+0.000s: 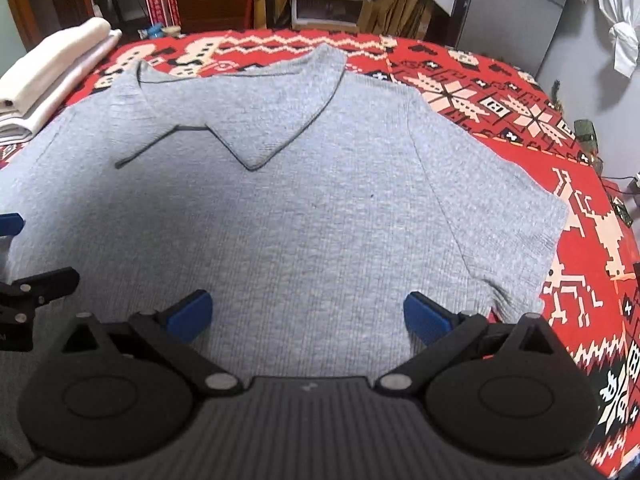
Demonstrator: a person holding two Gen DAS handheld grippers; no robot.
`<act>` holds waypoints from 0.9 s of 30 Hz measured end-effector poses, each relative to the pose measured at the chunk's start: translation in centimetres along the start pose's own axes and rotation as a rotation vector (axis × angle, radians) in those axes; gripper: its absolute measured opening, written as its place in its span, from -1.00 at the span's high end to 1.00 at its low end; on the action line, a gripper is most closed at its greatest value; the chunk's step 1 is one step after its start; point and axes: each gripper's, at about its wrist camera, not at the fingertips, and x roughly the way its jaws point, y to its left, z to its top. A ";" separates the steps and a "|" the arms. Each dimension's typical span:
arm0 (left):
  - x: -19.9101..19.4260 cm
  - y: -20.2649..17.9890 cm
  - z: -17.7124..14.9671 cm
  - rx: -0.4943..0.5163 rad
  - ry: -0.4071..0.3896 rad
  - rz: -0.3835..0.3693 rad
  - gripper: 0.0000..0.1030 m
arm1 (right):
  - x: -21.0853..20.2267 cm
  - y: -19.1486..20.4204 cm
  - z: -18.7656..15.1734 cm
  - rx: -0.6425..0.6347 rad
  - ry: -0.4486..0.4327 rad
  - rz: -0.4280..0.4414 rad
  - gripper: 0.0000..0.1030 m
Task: Fold clothes
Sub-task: 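Move both open grippers back across the shirt to its hem edge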
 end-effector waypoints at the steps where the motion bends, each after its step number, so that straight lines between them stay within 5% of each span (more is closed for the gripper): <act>1: -0.1 0.0 -0.4 0.006 -0.022 -0.004 -1.00 | -0.2 0.1 -0.5 -0.005 -0.022 0.002 -0.99; 8: -0.7 0.0 -2.4 0.039 -0.139 -0.030 -1.00 | -1.4 0.0 -2.9 -0.058 -0.115 0.046 -0.99; 14: -1.8 0.6 -1.3 0.072 0.051 -0.068 -0.99 | -2.7 -0.3 -4.2 -0.087 -0.051 0.070 -0.98; 27: -6.8 1.3 -7.6 0.088 0.047 -0.104 -0.99 | -7.2 -1.0 -11.0 -0.119 -0.035 0.093 -0.97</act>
